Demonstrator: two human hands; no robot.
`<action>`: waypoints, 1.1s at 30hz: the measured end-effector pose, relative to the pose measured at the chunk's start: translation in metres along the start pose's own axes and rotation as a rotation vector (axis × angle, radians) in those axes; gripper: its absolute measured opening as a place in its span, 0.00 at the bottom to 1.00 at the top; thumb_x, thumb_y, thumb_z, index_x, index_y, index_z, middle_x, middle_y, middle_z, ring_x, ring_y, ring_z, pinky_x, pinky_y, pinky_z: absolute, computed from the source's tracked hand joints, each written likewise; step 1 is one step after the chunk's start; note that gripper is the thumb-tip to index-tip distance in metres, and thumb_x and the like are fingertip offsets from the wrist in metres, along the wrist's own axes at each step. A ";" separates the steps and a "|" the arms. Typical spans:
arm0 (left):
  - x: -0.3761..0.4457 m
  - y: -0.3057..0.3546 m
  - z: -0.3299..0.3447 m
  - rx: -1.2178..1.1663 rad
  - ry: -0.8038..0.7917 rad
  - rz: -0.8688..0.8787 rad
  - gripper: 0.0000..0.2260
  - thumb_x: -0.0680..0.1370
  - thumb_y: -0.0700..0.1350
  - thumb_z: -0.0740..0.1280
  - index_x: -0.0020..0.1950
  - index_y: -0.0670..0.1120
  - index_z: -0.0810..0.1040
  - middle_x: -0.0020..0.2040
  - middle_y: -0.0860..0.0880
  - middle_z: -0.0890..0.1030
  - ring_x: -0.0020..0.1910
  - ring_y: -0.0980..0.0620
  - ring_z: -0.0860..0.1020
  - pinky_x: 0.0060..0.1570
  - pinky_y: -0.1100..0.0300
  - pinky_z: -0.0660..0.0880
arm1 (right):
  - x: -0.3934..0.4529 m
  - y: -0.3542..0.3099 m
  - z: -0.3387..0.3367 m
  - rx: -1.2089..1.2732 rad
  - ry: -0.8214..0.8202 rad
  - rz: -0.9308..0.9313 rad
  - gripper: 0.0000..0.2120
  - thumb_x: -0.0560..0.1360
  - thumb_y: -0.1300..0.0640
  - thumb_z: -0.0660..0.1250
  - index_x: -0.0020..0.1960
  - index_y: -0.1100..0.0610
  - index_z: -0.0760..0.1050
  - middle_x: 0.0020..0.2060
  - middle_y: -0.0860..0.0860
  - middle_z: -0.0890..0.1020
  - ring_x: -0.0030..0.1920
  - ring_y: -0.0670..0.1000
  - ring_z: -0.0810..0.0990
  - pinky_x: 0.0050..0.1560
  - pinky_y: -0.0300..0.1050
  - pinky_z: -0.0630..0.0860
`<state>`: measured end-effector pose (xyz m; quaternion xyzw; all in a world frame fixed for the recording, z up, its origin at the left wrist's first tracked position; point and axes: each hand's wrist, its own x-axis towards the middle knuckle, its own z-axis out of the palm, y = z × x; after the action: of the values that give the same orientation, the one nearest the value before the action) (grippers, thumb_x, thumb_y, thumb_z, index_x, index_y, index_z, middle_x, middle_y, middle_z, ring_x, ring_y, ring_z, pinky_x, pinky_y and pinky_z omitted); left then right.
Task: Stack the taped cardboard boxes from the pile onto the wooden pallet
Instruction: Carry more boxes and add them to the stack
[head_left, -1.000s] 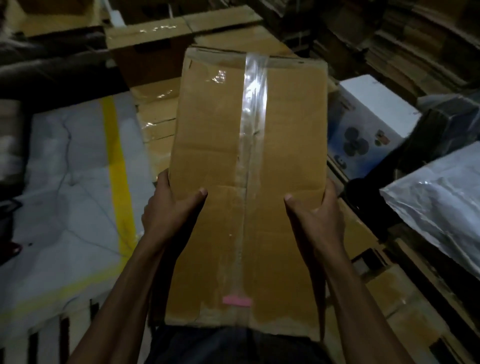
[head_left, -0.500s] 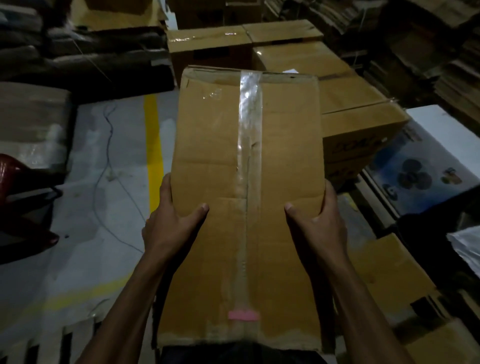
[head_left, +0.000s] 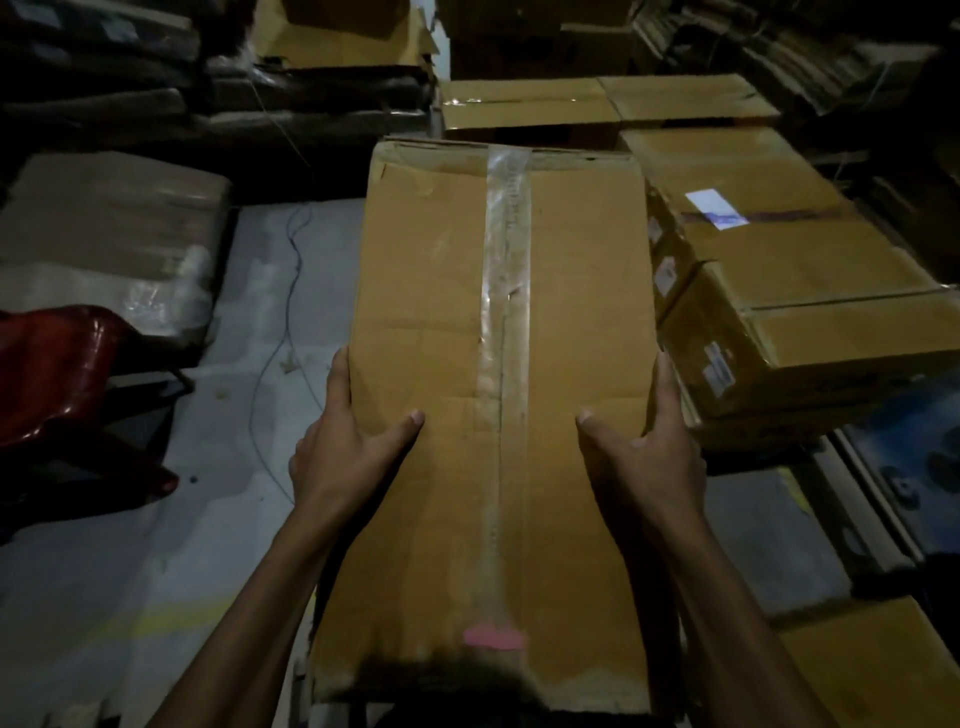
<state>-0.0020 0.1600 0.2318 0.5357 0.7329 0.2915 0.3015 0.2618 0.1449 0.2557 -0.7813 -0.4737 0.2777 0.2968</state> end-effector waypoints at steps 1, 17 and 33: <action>0.019 -0.003 -0.001 0.003 0.011 -0.001 0.45 0.66 0.72 0.65 0.76 0.65 0.45 0.72 0.51 0.72 0.65 0.42 0.74 0.63 0.39 0.72 | 0.017 -0.008 0.011 0.006 -0.008 -0.014 0.48 0.73 0.41 0.72 0.80 0.40 0.43 0.78 0.50 0.61 0.74 0.60 0.64 0.69 0.58 0.64; 0.310 0.026 -0.038 -0.003 0.041 0.012 0.45 0.65 0.73 0.66 0.76 0.66 0.47 0.70 0.52 0.73 0.64 0.43 0.75 0.61 0.38 0.73 | 0.242 -0.166 0.116 0.062 -0.049 -0.015 0.47 0.73 0.41 0.72 0.80 0.40 0.44 0.78 0.50 0.62 0.74 0.60 0.64 0.69 0.57 0.64; 0.586 0.021 -0.086 0.099 -0.235 0.266 0.44 0.69 0.69 0.66 0.77 0.63 0.46 0.68 0.50 0.75 0.62 0.42 0.77 0.60 0.44 0.74 | 0.342 -0.291 0.250 0.109 0.232 0.218 0.48 0.71 0.40 0.74 0.79 0.37 0.46 0.77 0.48 0.64 0.74 0.59 0.65 0.69 0.59 0.64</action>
<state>-0.1976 0.7197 0.2273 0.6726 0.6286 0.2279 0.3170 0.0511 0.6137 0.2474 -0.8376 -0.3332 0.2414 0.3594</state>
